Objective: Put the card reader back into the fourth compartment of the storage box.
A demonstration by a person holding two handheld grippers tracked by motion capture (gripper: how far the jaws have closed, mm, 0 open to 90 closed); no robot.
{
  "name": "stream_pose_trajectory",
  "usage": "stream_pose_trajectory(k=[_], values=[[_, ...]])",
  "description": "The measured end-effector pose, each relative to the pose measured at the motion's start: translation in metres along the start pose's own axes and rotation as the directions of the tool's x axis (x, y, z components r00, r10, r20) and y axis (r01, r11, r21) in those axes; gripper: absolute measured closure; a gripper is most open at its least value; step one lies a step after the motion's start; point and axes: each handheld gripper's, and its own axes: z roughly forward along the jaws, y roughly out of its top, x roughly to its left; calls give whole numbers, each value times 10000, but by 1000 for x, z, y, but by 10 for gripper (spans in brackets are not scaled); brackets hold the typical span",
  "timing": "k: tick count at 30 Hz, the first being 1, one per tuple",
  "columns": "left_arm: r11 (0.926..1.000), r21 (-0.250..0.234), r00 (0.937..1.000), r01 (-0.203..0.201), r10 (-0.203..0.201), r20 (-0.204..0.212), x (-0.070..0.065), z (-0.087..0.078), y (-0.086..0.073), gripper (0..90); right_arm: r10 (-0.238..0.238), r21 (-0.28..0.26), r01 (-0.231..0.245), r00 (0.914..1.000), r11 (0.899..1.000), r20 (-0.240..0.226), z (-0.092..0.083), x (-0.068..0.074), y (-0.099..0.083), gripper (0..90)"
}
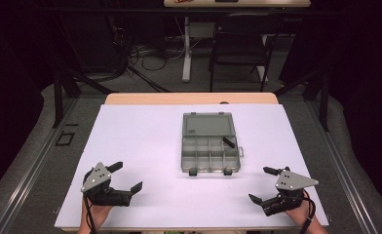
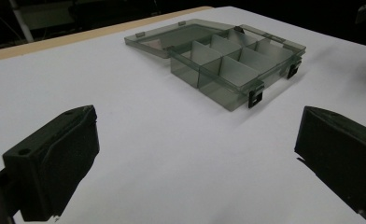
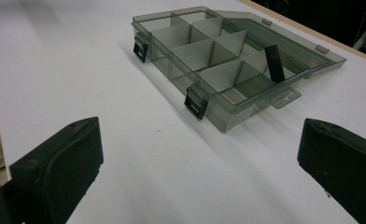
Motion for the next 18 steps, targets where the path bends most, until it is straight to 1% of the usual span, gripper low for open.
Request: stream_pose_trajectory(k=[2, 3, 11, 12, 13, 14, 16, 18], values=[[10000, -20, 10000, 0, 0, -28, 0, -2, -2, 0, -8, -12, 8, 10000, 10000, 4, 0, 0, 0, 0], [10000, -17, 10000, 63, -63, -51, -1, -3, -3, 0, 8, -12, -8, 10000, 10000, 1, 0, 0, 0, 0], [10000, -88, 9999, -39, 38, -154, -5, -8, -12, 0, 7, 8, -7, 10000, 10000, 11, 0, -1, 0, 0], [9999, -113, 9998, -66, 64, -180, -5, -8, -13, 0, 23, 8, -23, 10000, 10000, 7, 0, 0, 0, 0], [9998, -204, 9997, 2, -6, -227, -6, -9, -14, 0, 16, 4, -16, 10000, 10000, 9, 0, 0, 0, 0], [9999, -151, 9996, -55, 51, -270, -6, -10, -15, 0, 19, 0, -19, 10000, 10000, 9, 0, 0, 0, 0], [9998, -191, 9997, 15, -19, -230, -6, -9, -19, 0, 24, -6, -24, 10000, 10000, 9, 0, 0, 0, 0], [9999, -132, 9996, -45, 41, -279, -6, -10, -22, 0, 34, -2, -34, 10000, 10000, 10, 0, 0, 0, 0]])
